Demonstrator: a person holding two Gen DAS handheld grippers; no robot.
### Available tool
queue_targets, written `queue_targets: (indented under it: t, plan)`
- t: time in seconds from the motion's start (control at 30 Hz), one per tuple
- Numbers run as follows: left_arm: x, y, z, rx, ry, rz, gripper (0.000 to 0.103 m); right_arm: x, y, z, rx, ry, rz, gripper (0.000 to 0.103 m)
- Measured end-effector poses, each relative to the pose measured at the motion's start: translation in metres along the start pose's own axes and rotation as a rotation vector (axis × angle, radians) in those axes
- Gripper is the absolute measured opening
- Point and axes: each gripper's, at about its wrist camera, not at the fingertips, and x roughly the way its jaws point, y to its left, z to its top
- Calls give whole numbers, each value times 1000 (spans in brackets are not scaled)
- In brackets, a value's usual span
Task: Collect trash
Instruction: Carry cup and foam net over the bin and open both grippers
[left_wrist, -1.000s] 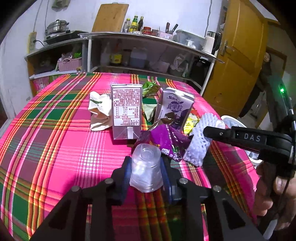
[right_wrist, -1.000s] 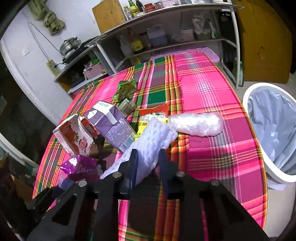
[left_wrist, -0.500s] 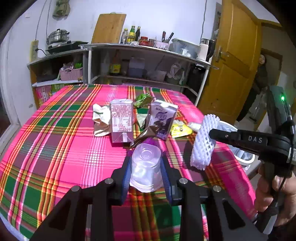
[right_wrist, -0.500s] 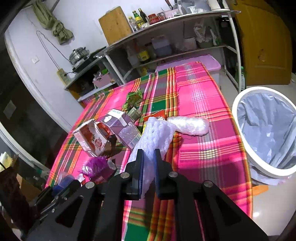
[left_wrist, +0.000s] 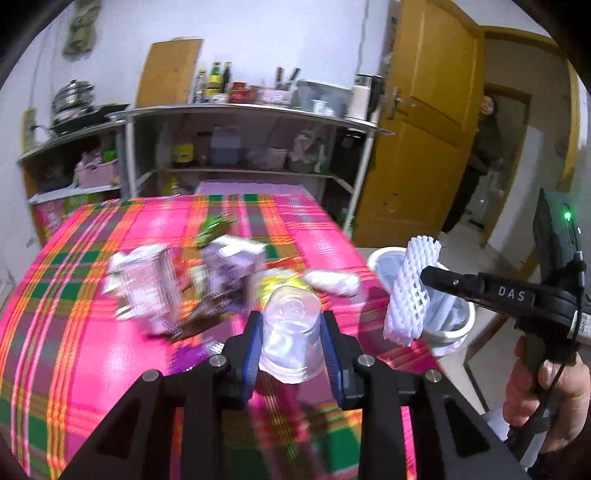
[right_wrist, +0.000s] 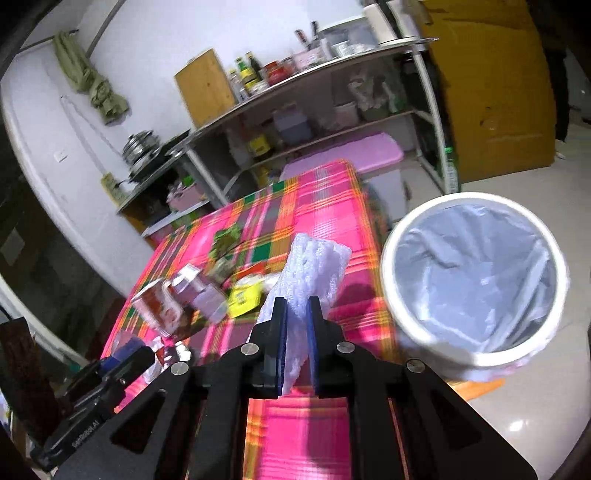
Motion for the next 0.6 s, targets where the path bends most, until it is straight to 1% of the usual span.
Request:
queue_targets:
  t: [0.07, 0.13, 0.27, 0.5, 0.6]
  plan:
    - [9, -12, 6, 18, 0, -23, 32, -4, -15, 5, 14, -13, -24, 11]
    - [26, -29, 15, 35, 11, -68, 32, -9, -32, 11, 32, -27, -53, 11]
    - [54, -59, 26, 72, 31, -123, 32, -15, -70, 20, 61, -47, -119, 11]
    - [115, -108, 40, 106, 104, -221, 32, -11, -122, 29, 99, -42, -201, 11]
    - [138, -123, 43, 124, 132, -242, 32, -6, -139, 31, 114, -30, -222, 11]
